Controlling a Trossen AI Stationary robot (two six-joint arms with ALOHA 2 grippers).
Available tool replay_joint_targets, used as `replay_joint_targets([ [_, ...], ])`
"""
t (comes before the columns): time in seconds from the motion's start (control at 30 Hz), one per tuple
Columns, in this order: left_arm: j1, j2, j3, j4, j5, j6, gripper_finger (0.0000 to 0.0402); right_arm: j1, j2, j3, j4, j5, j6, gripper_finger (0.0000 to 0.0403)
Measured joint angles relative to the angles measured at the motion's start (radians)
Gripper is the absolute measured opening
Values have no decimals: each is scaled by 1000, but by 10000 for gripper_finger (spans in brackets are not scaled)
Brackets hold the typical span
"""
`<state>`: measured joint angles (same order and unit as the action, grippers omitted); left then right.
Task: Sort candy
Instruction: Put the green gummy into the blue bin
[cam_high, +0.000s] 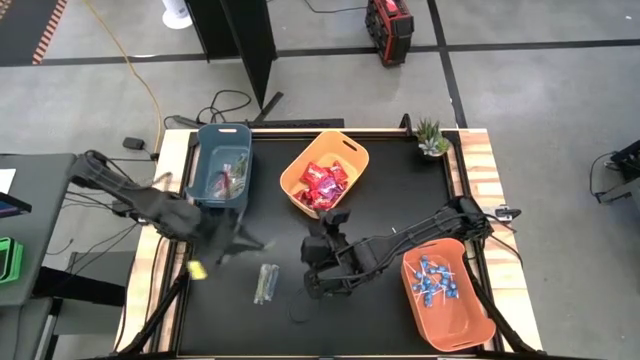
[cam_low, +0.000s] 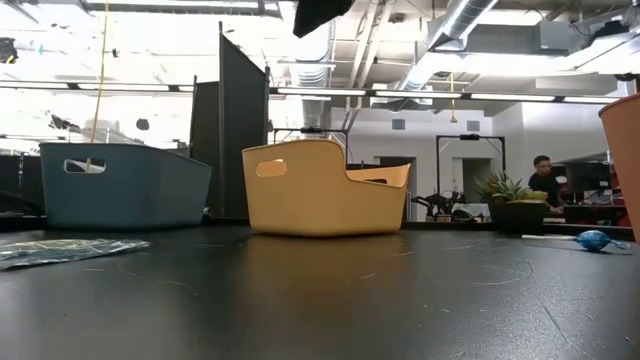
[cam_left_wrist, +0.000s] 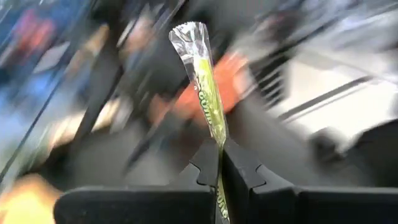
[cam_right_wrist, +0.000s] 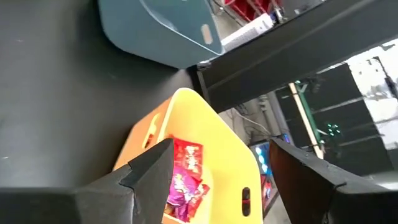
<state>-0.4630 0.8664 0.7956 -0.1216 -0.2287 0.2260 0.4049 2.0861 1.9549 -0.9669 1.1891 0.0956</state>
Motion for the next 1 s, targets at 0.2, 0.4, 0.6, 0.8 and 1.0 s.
replay_joint_targets([
  [0.2,-3,-135,0,79,468,218,0,-4,0,0,-57,20,52,276],
  [0.4,-3,-159,1,73,497,214,0,-15,0,0,-73,21,73,276],
  [0.6,-3,-148,1,78,-110,63,0,-15,0,0,-73,21,73,276],
  [0.8,20,-147,1,-87,-1030,-155,0,-15,0,0,-73,20,73,276],
  [1.0,148,-162,1,-342,-1220,-349,0,-15,0,0,-72,20,73,276],
])
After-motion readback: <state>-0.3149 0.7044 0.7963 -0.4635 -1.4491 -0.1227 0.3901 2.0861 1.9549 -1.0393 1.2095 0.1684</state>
